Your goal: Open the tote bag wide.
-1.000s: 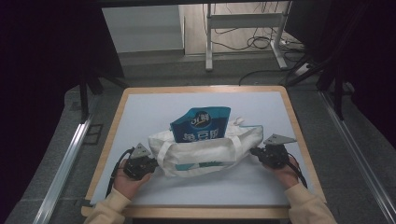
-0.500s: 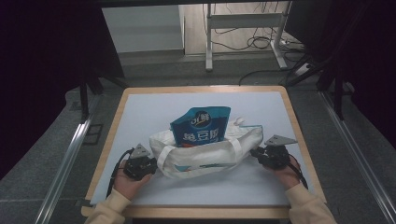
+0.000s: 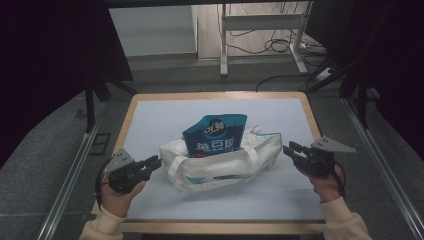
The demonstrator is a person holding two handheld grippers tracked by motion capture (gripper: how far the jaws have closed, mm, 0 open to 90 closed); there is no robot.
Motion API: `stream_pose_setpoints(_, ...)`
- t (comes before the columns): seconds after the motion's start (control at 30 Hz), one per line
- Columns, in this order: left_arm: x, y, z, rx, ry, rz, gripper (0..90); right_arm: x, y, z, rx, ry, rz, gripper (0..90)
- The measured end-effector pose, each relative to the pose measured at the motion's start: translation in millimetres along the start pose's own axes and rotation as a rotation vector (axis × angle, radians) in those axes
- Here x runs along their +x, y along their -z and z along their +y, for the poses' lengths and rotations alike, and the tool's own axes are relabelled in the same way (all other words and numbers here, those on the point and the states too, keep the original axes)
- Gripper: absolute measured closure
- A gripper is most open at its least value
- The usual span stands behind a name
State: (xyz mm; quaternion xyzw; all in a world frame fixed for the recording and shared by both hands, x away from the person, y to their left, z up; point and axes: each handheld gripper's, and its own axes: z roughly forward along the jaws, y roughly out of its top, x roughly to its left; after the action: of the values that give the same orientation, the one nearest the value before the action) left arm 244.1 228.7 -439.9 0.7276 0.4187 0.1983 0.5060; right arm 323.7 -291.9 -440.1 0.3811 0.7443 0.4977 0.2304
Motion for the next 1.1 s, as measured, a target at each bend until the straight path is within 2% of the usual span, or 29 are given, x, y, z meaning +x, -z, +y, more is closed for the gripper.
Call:
stream_pose_setpoints(0.03, 0.0, 0.0, 0.0, 0.000, 0.000, 0.000, 83.9, 0.8, 0.3, 6.5, -0.003, 0.009, 0.007, 77.1)
stream_pose_setpoints(0.07, 0.2, 0.2, 6.4, -0.009, -0.004, -0.001, 83.9, 0.8, 0.3, 6.5, -0.003, 0.009, 0.007, 77.1)
stream_pose_setpoints(0.1, 0.5, -2.3, 19.2, -0.021, -0.008, -0.004, 86.8, 4.3, -4.4, 20.8, 0.003, 0.037, 0.025, 82.4)
stream_pose_setpoints(0.13, 0.5, -2.3, 19.2, -0.021, -0.008, -0.004, 87.2, 4.3, -4.4, 20.8, 0.003, 0.037, 0.025, 82.4)
stream_pose_setpoints(0.17, 0.9, -6.2, 26.4, -0.021, -0.007, -0.011, 87.6, 8.5, -13.4, 32.7, 0.013, 0.059, 0.040, 84.3)
stream_pose_setpoints(0.2, 1.1, -9.4, 30.1, -0.018, -0.003, -0.018, 87.6, 8.5, -13.4, 32.7, 0.013, 0.059, 0.040, 84.3)
stream_pose_setpoints(0.27, 1.2, -21.6, 38.4, 0.002, 0.001, -0.034, 88.0, 11.9, -24.0, 41.5, 0.028, 0.077, 0.052, 85.4)
stream_pose_setpoints(0.3, 0.4, -32.4, 41.8, 0.027, 0.000, -0.043, 88.4, 16.4, -38.9, 49.8, 0.054, 0.090, 0.066, 86.1)
stream_pose_setpoints(0.33, 0.4, -32.4, 41.8, 0.027, 0.000, -0.043, 88.4, 16.4, -38.9, 49.8, 0.054, 0.090, 0.066, 86.1)
stream_pose_setpoints(0.37, -0.4, -39.6, 42.4, 0.048, -0.003, -0.047, 88.4, 17.8, -43.7, 51.9, 0.066, 0.094, 0.073, 86.2)
stream_pose_setpoints(0.4, -1.4, -48.2, 40.6, 0.078, -0.002, -0.059, 88.5, 22.6, -55.5, 54.3, 0.089, 0.098, 0.091, 86.2)
stream_pose_setpoints(0.43, -1.4, -48.2, 40.6, 0.078, -0.002, -0.059, 88.6, 22.6, -55.5, 54.3, 0.089, 0.098, 0.091, 86.2)
stream_pose_setpoints(0.47, -2.3, -54.9, 34.7, 0.106, -0.006, -0.072, 88.6, 28.3, -65.5, 51.4, 0.118, 0.104, 0.109, 86.3)
stream_pose_setpoints(0.57, -2.8, -59.2, 25.8, 0.129, -0.001, -0.082, 88.8, 31.6, -70.7, 45.5, 0.140, 0.108, 0.119, 86.5)
stream_pose_setpoints(0.6, -2.9, -60.4, 21.7, 0.139, 0.002, -0.085, 89.0, 34.0, -74.0, 36.4, 0.160, 0.106, 0.130, 86.5)
stream_pose_setpoints(0.63, -3.1, -62.1, 15.3, 0.156, 0.001, -0.085, 89.0, 34.4, -74.6, 33.7, 0.165, 0.107, 0.133, 86.5)
stream_pose_setpoints(0.87, -3.1, -66.5, 2.2, 0.190, 0.007, -0.085, 89.1, 36.3, -75.3, 21.3, 0.189, 0.108, 0.138, 87.4)
stream_pose_setpoints(1.1, -1.5, -73.0, -13.9, 0.239, 0.016, -0.085, 89.5, 35.0, -79.4, 3.1, 0.215, 0.085, 0.149, 88.2)
